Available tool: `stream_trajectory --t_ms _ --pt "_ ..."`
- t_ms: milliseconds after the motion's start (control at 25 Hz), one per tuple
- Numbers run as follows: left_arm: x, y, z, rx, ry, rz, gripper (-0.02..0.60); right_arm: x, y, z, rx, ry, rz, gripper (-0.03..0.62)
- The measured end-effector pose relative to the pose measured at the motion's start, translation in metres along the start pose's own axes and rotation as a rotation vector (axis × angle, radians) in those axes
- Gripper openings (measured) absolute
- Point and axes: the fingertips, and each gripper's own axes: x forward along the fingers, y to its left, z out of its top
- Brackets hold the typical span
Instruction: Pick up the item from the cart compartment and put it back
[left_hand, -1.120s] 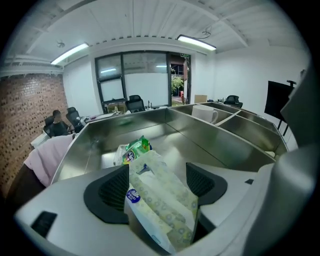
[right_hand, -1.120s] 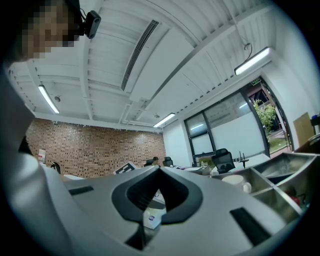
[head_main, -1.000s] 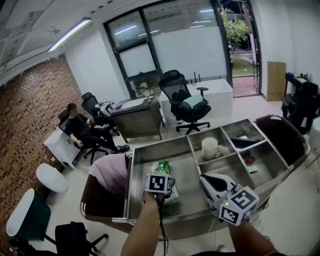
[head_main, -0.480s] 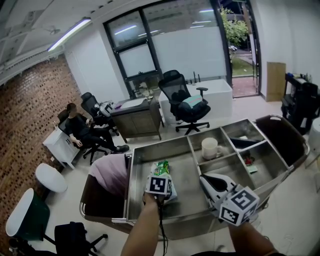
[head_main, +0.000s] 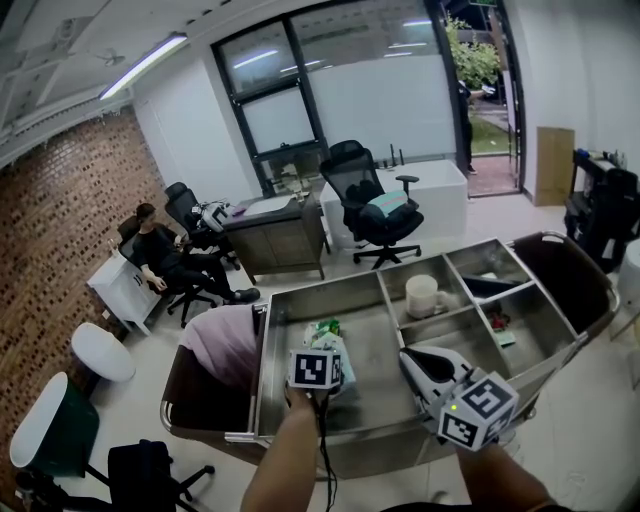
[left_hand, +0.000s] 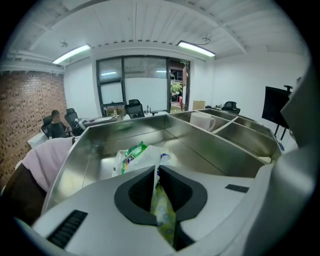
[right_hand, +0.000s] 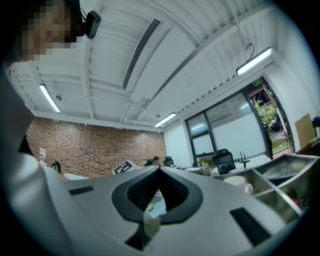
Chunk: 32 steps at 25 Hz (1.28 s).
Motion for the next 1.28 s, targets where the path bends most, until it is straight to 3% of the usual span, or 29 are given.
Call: stream_trajectory --t_ms 480,1080,1280 --pt "-0.078 -0.003 0.057 0.013 -0.282 0.042 0.011 -0.002 0.009 0.001 -0.007 -0.001 0.013 0.012" --pt "-0.191 -0.027 0.081 0.033 -0.569 0.051 0.009 -0.009 0.018 0.005 -0.003 -0.015 0.030 0.012" --pt "-0.214 -0.034 0.078 0.037 -0.625 0.045 0.009 -0.011 0.021 0.008 -0.003 -0.024 0.033 0.012"
